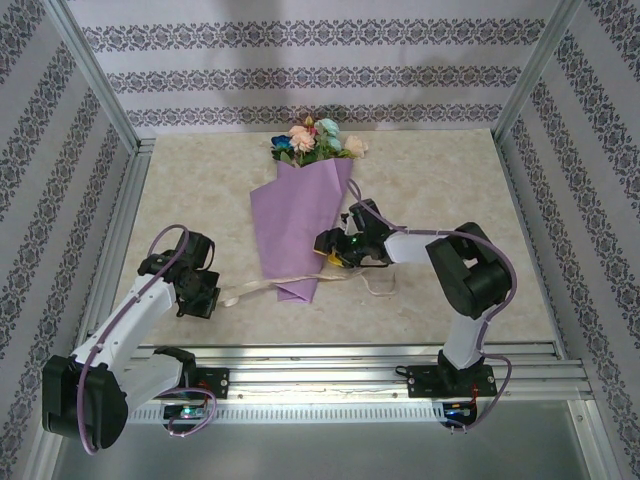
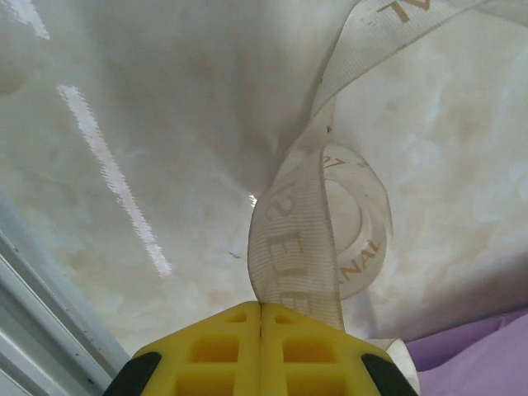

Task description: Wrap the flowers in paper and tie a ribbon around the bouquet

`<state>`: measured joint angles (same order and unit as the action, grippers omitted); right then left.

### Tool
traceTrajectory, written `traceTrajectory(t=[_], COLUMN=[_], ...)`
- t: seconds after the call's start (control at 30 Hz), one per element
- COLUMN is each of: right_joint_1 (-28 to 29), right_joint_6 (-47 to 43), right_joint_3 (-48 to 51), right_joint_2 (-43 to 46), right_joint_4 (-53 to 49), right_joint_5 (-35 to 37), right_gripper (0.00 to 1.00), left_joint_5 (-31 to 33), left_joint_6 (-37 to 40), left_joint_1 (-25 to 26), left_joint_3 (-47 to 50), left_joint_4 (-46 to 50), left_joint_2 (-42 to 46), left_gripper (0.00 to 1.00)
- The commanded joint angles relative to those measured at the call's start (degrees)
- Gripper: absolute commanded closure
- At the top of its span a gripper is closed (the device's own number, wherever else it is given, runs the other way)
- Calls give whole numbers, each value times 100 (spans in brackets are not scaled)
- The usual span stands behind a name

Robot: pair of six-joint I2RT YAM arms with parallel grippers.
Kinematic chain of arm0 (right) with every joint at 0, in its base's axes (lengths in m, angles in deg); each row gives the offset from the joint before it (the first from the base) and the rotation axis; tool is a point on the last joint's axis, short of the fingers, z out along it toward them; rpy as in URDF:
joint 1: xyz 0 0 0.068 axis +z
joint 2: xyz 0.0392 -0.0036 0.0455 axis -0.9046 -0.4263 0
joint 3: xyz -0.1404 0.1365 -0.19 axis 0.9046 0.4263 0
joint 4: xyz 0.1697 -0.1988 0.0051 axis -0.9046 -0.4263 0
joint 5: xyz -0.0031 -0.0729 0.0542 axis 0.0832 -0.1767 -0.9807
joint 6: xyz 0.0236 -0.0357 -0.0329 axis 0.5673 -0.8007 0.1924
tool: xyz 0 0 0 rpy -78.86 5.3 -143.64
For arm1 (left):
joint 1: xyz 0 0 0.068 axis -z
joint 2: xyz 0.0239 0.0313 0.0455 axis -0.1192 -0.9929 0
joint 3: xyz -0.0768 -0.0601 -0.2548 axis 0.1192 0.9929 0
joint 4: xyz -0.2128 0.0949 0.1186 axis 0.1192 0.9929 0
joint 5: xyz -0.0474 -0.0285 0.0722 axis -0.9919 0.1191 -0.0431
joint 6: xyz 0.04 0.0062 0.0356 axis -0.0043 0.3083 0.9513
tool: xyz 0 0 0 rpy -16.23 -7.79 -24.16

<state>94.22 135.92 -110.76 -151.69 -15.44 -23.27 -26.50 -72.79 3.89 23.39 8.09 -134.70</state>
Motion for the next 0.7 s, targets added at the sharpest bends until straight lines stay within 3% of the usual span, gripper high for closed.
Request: traceTrajectory(t=[0.0, 0.1, 0.27, 0.37, 0.5, 0.57, 0.67], right_joint_1=[215, 312, 432, 430, 343, 278, 112], right_joint_6=[180, 374, 547, 522, 566, 584, 646], right_joint_3=[255, 236, 75, 2, -144, -241, -376], right_joint_2=[-24, -234, -402, -506, -528, -413, -228], right_joint_4=[483, 998, 1004, 884, 791, 624, 273], right_joint_5=[-191, -302, -190, -28, 142, 215, 268], right_gripper=[41, 41, 47, 59, 89, 99, 100], left_joint_5=[129, 189, 175, 37, -7, -47, -78], left_joint_6=[226, 343, 570, 628, 831, 982, 1186], left_joint_1=[-100, -141, -200, -210, -213, -207, -209], left_joint_3=[4, -69, -101, -114, -331, -401, -465], left_joint_4=[383, 468, 262, -11, -88, -135, -30], left_joint_2=[52, -4, -145, -315, -548, -627, -727], left_gripper=[100, 100, 100, 100, 100, 100, 100])
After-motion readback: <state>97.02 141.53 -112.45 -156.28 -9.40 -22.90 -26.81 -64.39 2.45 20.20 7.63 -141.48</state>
